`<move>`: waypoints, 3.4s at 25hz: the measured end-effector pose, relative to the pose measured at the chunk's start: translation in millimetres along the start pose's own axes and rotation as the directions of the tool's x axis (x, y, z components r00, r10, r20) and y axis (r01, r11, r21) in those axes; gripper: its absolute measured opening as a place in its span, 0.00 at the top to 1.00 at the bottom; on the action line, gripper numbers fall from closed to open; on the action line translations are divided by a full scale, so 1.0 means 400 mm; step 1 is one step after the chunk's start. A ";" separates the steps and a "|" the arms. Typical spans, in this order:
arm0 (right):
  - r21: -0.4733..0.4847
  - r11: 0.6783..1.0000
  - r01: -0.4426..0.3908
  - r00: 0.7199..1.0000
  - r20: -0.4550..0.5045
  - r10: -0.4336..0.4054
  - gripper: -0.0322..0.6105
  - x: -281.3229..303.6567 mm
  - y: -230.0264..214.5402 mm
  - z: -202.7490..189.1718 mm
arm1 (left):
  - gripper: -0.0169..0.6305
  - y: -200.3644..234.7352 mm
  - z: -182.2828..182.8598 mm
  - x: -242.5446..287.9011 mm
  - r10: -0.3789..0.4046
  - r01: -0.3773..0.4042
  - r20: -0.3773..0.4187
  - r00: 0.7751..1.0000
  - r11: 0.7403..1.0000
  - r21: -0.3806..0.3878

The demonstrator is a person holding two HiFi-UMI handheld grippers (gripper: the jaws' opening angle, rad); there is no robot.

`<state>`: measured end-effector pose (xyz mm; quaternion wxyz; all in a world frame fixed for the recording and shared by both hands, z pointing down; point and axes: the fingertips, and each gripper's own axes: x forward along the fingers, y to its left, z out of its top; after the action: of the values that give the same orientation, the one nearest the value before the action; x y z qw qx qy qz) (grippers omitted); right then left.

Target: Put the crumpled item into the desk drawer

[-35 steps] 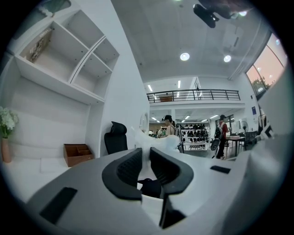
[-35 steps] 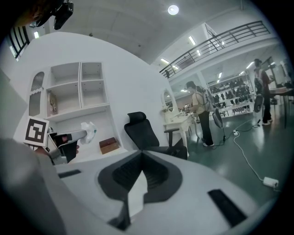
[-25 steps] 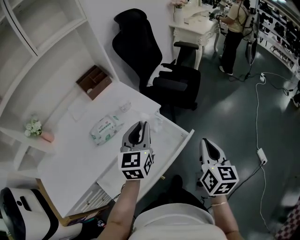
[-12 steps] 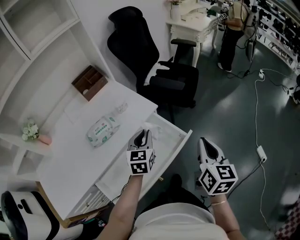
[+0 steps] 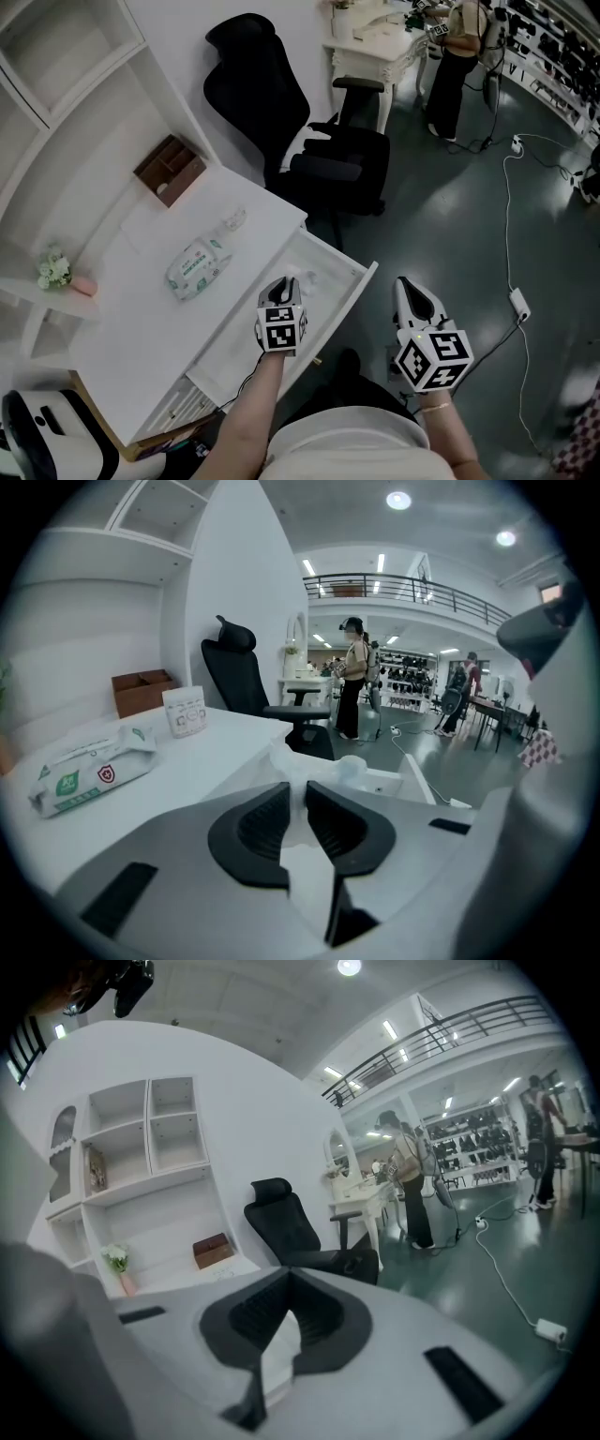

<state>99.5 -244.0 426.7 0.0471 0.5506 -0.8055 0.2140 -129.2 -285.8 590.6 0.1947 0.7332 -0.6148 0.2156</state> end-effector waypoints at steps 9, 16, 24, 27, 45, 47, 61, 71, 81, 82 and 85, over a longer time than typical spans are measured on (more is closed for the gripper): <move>0.000 1.000 0.016 1.000 -0.013 -0.016 0.95 0.005 -0.020 -0.002 | 0.90 0.014 -0.104 0.065 0.008 -0.007 -0.127 0.992 1.000 0.010; 0.007 1.000 0.027 0.999 -0.023 -0.027 0.95 0.013 -0.036 -0.013 | 0.90 0.008 -0.169 0.094 0.008 -0.001 -0.211 0.977 0.999 0.032; 0.009 0.999 0.031 0.999 -0.030 -0.031 0.95 0.021 -0.045 -0.011 | 0.90 0.017 -0.223 0.115 0.010 0.003 -0.300 0.954 0.999 0.043; 0.009 0.999 0.031 0.999 -0.035 -0.030 0.95 0.026 -0.046 -0.010 | 0.90 0.022 -0.248 0.122 0.013 0.006 -0.341 0.940 0.998 0.056; 0.015 0.999 0.030 0.998 -0.052 -0.029 0.95 0.050 -0.042 -0.016 | 0.87 0.041 -0.302 0.142 0.009 0.016 -0.420 0.908 0.998 0.057; 0.016 0.999 0.030 0.998 -0.053 -0.029 0.95 0.050 -0.042 -0.016 | 0.86 0.040 -0.301 0.143 0.003 0.022 -0.422 0.907 0.998 0.055; 0.025 1.000 0.011 0.997 -0.072 -0.009 0.95 0.050 -0.024 -0.032 | 0.77 0.072 -0.294 0.136 0.000 -0.011 -0.429 0.903 1.000 -0.022; 0.027 1.000 -0.014 0.997 -0.074 0.016 0.95 0.044 0.000 -0.038 | 0.77 0.072 -0.163 0.077 -0.013 0.001 -0.281 0.960 0.999 -0.044; 0.026 0.999 -0.033 0.998 -0.058 0.034 0.95 0.032 0.029 -0.036 | 0.80 0.065 -0.052 -0.004 -0.017 0.013 -0.142 0.990 1.000 -0.027; 0.026 0.999 -0.035 0.998 -0.056 0.036 0.95 0.031 0.033 -0.036 | 0.81 0.064 -0.041 -0.014 -0.018 0.015 -0.126 0.992 0.999 -0.029; 0.025 0.999 -0.040 0.998 -0.053 0.041 0.95 0.027 0.045 -0.036 | 0.82 0.062 -0.006 -0.042 -0.020 0.017 -0.083 0.996 0.999 -0.037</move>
<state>76.6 -242.3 438.0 0.0578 0.5286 -0.8124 0.2393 -156.6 -274.8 583.8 0.2353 0.7257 -0.6031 0.2331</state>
